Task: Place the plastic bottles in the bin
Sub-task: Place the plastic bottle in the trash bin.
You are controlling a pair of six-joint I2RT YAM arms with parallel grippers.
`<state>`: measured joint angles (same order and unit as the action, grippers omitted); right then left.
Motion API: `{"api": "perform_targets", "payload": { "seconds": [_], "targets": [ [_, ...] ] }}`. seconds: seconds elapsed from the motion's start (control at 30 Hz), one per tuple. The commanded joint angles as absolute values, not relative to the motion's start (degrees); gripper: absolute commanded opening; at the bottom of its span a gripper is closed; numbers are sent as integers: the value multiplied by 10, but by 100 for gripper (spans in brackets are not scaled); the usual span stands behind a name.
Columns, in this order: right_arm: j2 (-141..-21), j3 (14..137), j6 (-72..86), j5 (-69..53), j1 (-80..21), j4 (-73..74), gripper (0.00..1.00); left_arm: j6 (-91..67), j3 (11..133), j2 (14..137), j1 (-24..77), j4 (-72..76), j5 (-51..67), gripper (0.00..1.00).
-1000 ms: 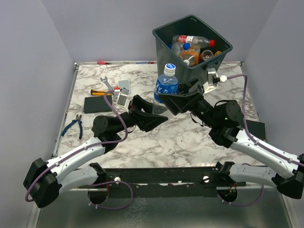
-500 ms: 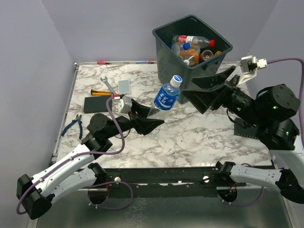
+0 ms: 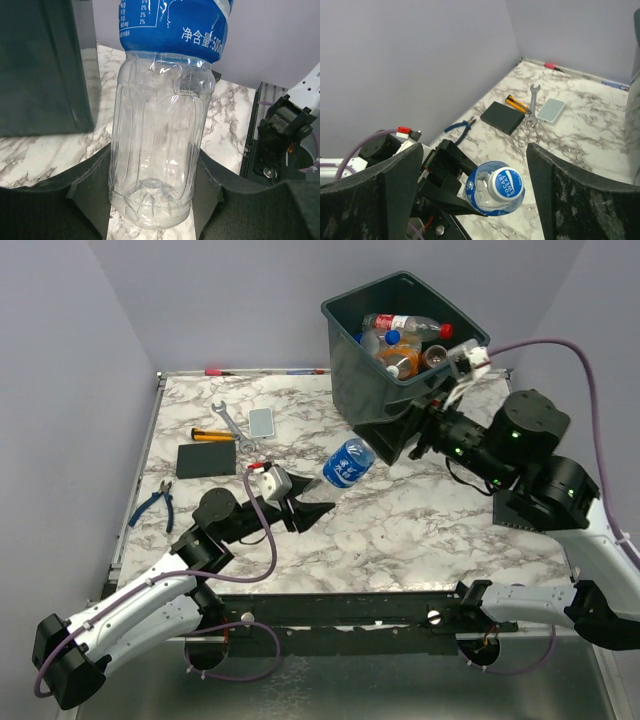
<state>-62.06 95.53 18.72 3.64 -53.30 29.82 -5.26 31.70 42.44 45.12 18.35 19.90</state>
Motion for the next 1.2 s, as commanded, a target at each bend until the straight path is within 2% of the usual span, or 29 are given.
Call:
{"api": "perform_targets", "payload": {
  "seconds": [0.0,0.33,0.47,0.63,0.7,0.77,0.8,0.83,0.87,0.9,0.93,1.07,1.1,1.17],
  "targets": [
    [-642,961,181,37,-533,334,86,-44,289,409,453,236,187,14],
    [-679,936,195,39,-533,351,76,-66,258,388,453,263,174,13],
    [-676,926,201,47,-533,361,67,-67,253,381,453,266,168,13],
    [-670,909,213,28,-534,362,48,-68,248,376,453,271,164,13],
    [-670,902,218,19,-533,358,37,-71,247,378,453,274,164,13],
    [-670,899,221,12,-533,353,22,-75,247,380,453,276,164,15],
    [-668,899,221,11,-533,350,11,-77,247,381,453,276,163,24],
    [-665,900,221,17,-534,348,2,-80,246,382,453,276,162,41],
    [-661,905,221,26,-534,346,1,-82,245,382,453,276,159,61],
    [-658,912,217,42,-534,347,1,-87,245,381,454,276,145,93],
    [-655,925,210,68,-534,349,1,-92,244,378,453,276,132,98],
    [-642,996,155,238,-534,315,0,-97,234,357,454,281,60,99],
    [-606,956,26,400,-533,43,0,-97,224,332,453,287,5,99],
    [-598,907,-80,438,-533,-150,1,-97,219,327,453,289,4,99]
  ]
}}
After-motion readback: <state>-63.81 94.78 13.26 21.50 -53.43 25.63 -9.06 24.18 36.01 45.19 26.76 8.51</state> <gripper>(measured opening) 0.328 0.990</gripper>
